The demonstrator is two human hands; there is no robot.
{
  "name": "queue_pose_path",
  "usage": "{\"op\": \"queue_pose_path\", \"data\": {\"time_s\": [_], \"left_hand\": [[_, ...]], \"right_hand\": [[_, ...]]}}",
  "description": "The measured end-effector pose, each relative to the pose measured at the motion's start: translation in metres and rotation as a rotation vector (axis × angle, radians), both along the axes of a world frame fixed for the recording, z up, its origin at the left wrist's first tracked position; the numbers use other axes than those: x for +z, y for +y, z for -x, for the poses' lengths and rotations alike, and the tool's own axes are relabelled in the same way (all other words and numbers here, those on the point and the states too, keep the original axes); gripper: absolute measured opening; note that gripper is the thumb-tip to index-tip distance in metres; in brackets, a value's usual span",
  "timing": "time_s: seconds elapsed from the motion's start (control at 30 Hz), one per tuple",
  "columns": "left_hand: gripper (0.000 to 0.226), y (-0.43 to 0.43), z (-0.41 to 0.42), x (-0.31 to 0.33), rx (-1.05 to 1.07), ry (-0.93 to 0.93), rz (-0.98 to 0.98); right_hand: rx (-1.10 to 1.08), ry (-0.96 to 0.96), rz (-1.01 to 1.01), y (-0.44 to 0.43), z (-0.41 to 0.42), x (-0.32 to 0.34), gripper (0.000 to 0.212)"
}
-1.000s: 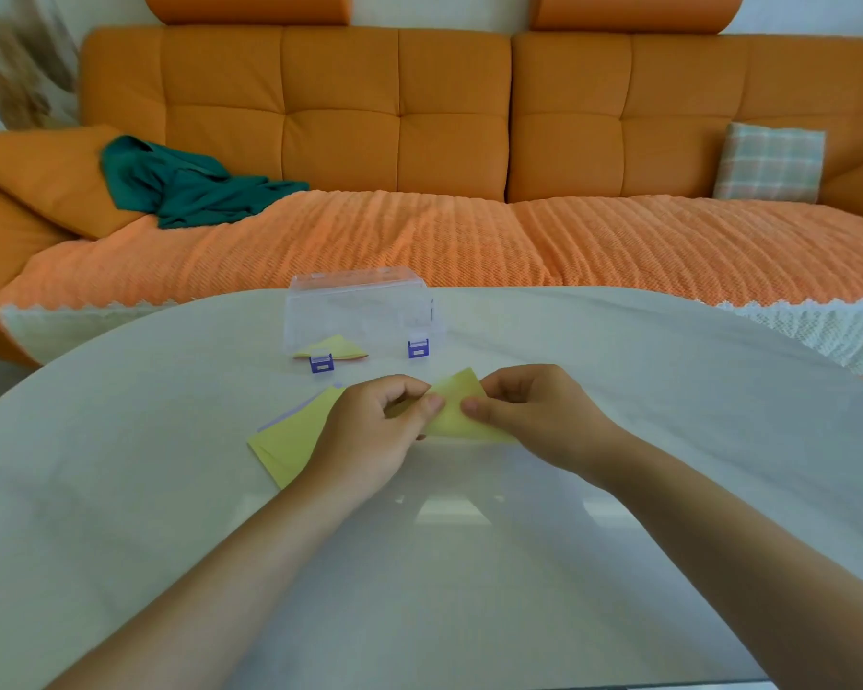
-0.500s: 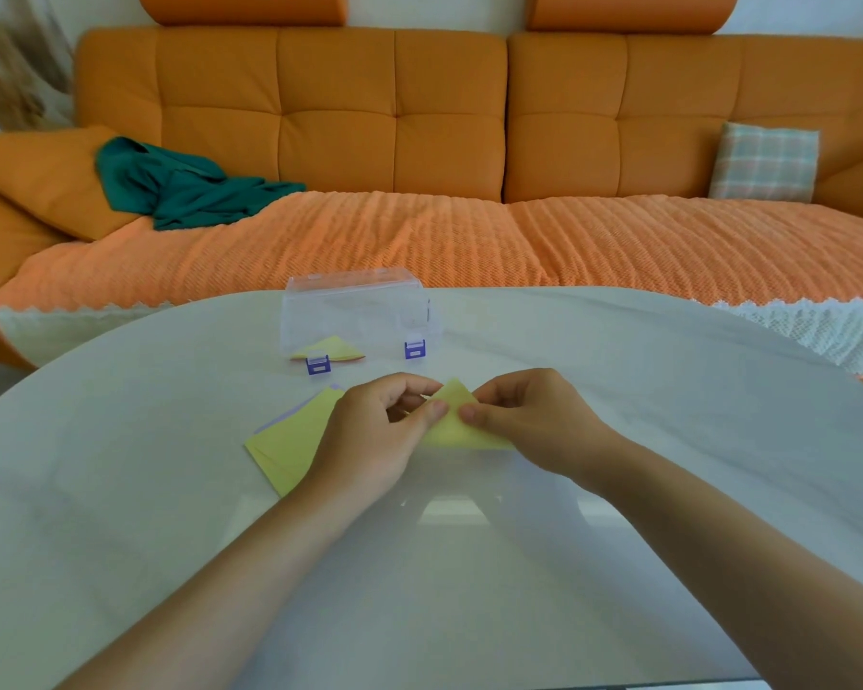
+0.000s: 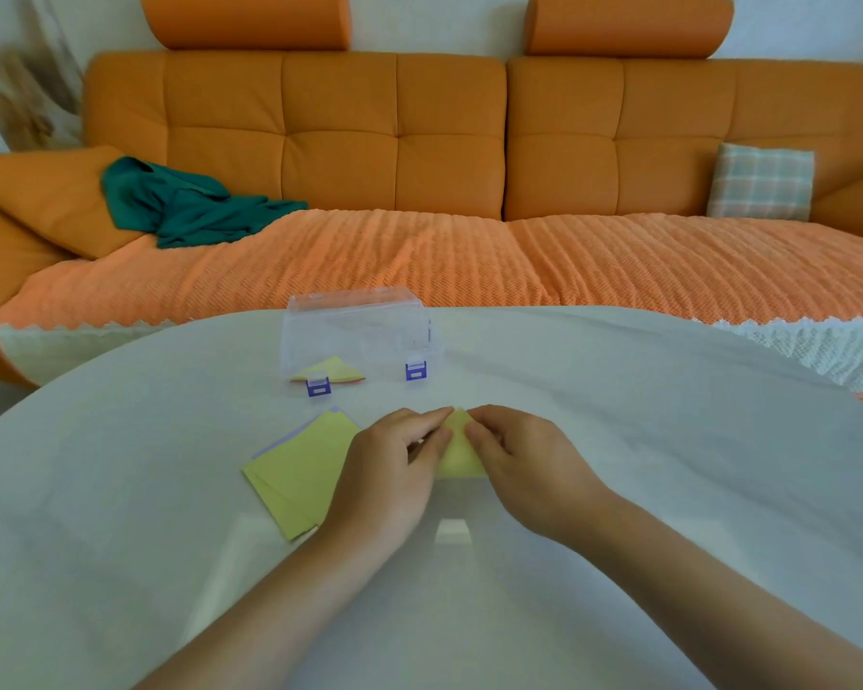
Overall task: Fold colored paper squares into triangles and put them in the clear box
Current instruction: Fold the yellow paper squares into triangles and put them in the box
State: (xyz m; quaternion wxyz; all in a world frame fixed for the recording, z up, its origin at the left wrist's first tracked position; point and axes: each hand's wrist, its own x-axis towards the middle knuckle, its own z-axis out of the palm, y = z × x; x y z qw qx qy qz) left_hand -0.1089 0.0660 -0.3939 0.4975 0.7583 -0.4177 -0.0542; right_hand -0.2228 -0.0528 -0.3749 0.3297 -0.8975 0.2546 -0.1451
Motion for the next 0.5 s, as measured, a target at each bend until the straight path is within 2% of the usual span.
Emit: {"op": "queue_pose_path", "data": {"time_s": [0.13, 0.5], "left_hand": [[0.024, -0.0017, 0.0048, -0.0030, -0.017, 0.010, 0.010], [0.025, -0.0025, 0.0041, -0.0040, -0.020, 0.016, -0.016]], "right_hand": [[0.062, 0.040, 0.095, 0.0091, -0.0011, 0.0004, 0.032], [0.110, 0.163, 0.180, 0.0061, 0.0005, 0.0065, 0.038]]}}
